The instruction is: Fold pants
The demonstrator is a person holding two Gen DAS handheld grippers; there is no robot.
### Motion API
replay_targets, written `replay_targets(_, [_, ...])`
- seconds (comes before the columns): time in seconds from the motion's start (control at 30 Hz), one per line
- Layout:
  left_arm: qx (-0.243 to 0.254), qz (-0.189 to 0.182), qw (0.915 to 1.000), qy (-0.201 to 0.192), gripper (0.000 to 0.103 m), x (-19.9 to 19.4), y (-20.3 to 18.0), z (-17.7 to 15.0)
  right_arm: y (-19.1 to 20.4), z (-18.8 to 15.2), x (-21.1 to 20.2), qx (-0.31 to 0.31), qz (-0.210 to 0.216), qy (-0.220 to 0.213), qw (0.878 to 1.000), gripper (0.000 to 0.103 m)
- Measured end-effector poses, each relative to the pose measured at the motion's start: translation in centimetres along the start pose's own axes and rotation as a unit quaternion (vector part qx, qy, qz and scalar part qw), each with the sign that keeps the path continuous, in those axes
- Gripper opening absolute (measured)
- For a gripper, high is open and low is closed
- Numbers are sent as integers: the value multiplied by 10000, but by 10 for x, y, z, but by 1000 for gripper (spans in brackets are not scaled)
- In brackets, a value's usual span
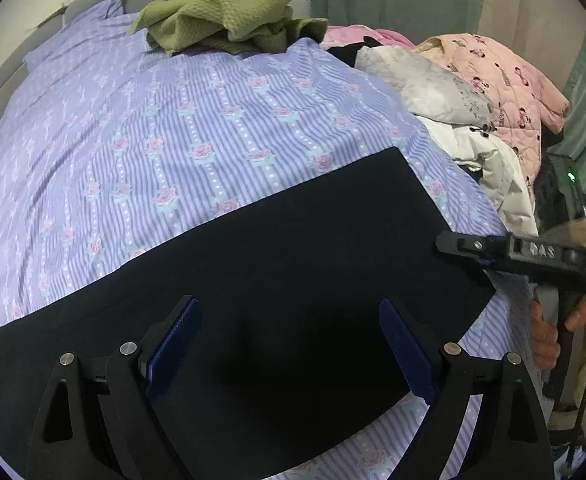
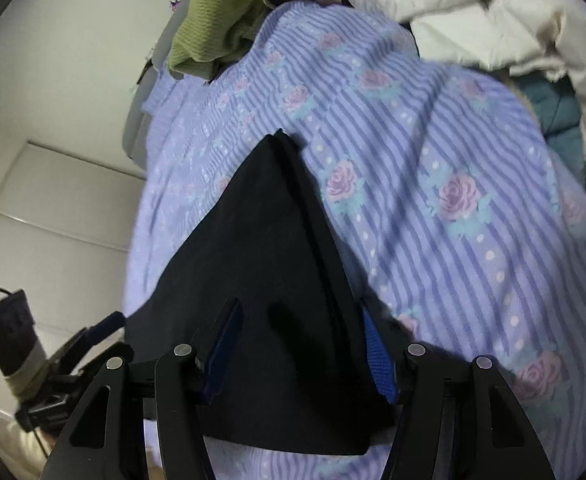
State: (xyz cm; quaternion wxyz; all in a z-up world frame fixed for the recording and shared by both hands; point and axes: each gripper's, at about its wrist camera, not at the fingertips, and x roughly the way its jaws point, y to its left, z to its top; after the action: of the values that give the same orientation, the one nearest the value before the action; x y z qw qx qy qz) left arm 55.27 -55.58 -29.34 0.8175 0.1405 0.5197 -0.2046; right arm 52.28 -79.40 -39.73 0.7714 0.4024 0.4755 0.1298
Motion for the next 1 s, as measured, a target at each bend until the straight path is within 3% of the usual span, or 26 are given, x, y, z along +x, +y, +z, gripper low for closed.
replay_targets(0.13, [-63,-62,10000,32,91,3,-2,2,10,15,8,-38,157,257,9995,59])
replay_targets(0.2, [-125,-104,9999,40,91,0,1,2,27,17,7,-464,259,288,9982,47])
replay_targets(0.23, [-130,-117,9998,19,91,-2,3,1,33,17,5,-596,286,202,9976,47])
replay_targets(0.33, [-96,0,10000,-24,91,-7,8,-2,21,19,12,-413,-252,199,9986,43])
replay_targets(0.37, [-91,22,10000,-22,91,-7,8,-2,16,19,14,-262,-208,234,9992,39])
replay_targets(0.5, [-138,-4,9999,19,91,-8,12,-6,17,16,3,-104,-5,70,9999,38])
replay_targets(0.6, [-156,-59,9999,-6,91,-11,14,-8,38,7,-25,-576,227,-211,9979,38])
replay_targets(0.73, [-118,-48,9999,-2,91,-8,10,-9,38,2,-34,-902,-446,10,9949,39])
replay_targets(0.77, [-117,-23,9999,-6,91,-7,8,-9,29,4,-35,-856,-710,58,9938,46])
replay_targets(0.8, [-127,-5,9999,-7,91,-6,6,-8,20,6,-29,-718,-988,119,9924,59])
replay_targets(0.83, [-138,-9,9999,4,91,-4,5,-7,13,8,-27,-622,-996,170,9929,62])
replay_targets(1.0, [-144,-94,9999,10,91,-4,2,-5,-1,8,-10,-332,-399,161,9985,74])
